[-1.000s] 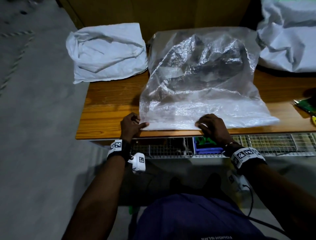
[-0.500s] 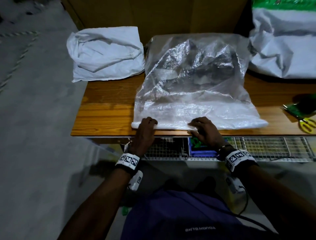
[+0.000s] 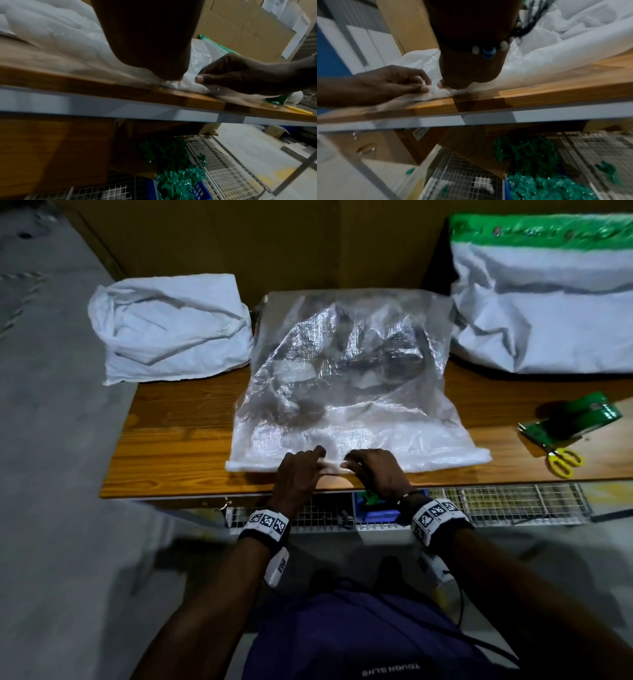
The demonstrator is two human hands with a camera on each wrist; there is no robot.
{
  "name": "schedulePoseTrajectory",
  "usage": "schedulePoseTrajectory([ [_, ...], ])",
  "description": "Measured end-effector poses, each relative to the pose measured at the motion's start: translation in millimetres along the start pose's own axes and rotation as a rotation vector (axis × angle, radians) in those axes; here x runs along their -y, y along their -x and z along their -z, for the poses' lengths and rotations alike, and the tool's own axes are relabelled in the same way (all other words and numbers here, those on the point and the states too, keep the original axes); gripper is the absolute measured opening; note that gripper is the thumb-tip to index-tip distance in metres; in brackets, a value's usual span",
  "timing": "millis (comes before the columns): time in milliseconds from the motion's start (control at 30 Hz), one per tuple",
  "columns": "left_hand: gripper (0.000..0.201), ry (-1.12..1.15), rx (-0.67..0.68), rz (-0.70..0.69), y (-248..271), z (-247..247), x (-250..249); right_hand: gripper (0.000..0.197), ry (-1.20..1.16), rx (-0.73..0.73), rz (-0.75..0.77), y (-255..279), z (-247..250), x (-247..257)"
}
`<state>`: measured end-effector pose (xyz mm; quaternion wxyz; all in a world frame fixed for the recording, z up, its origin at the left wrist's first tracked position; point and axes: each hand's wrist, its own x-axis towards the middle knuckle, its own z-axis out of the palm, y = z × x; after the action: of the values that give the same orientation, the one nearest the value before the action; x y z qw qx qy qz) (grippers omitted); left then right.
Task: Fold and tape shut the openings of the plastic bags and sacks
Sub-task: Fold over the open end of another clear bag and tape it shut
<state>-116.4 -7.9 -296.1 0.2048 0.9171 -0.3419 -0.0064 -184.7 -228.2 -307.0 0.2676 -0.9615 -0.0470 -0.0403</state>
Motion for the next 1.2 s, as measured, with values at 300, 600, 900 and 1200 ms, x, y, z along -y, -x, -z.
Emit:
schedulePoseTrajectory([
  [300,0.041,-0.009,-0.04,0.307,-20.4,-2.7,7.0,0.036,0.088,0.008,-0.085,2.2,32.4,-37.4],
  [600,0.035,-0.017,-0.047,0.163,7.6,34.7,70.2,0.037,-0.076,-0.002,-0.096,-5.4,29.6,-51.7],
  [900,0.048,-0.085,-0.031,0.324,12.8,27.0,85.7,0.043,-0.069,-0.07,-0.134,-11.3,23.3,-49.9],
  [1200,0.066,-0.162,0.1,0.226,15.8,13.1,105.1,0.06,0.026,-0.093,-0.186,-15.6,26.7,-46.5],
])
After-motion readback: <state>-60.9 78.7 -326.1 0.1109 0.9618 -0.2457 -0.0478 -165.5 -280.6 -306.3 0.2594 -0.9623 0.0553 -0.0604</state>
